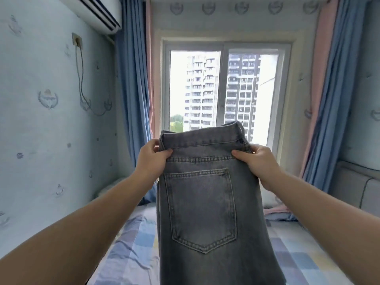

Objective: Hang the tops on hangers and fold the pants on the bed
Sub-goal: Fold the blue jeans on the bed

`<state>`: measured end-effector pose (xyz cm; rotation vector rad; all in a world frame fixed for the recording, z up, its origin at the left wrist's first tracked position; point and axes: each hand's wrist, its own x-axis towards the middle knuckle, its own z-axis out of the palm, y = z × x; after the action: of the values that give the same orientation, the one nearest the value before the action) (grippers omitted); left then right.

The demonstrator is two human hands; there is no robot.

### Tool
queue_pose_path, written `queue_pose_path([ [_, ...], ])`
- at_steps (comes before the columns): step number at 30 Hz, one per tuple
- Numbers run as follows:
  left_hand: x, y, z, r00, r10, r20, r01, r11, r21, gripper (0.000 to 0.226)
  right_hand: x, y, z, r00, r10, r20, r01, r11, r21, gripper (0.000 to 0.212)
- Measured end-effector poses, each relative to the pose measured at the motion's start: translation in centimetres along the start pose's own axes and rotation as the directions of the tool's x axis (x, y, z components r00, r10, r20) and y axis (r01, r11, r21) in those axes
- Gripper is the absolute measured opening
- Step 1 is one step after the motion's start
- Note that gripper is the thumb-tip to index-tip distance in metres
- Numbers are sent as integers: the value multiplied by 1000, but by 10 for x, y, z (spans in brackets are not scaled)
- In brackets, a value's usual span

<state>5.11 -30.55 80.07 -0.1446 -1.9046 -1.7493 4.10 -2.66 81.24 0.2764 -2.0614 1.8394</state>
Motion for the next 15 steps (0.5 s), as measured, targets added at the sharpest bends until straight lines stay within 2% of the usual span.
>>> queue_pose_path([
  [3,38,-99,-3,993,-119,-17,119,993,5,16,46,88,45,992,125,35,-124,991,-41,10],
  [7,87,-244,-5,947,-319,-43,321,946,45,15,108,223,112,950,294,105,-275,947,-165,5],
  [11,137,-407,-1,884,-465,-50,467,875,123,17,163,383,181,903,423,78,-389,880,-274,9],
  [15,176,-573,8,841,-537,-68,538,813,223,15,201,541,244,872,488,34,-430,798,-422,14],
])
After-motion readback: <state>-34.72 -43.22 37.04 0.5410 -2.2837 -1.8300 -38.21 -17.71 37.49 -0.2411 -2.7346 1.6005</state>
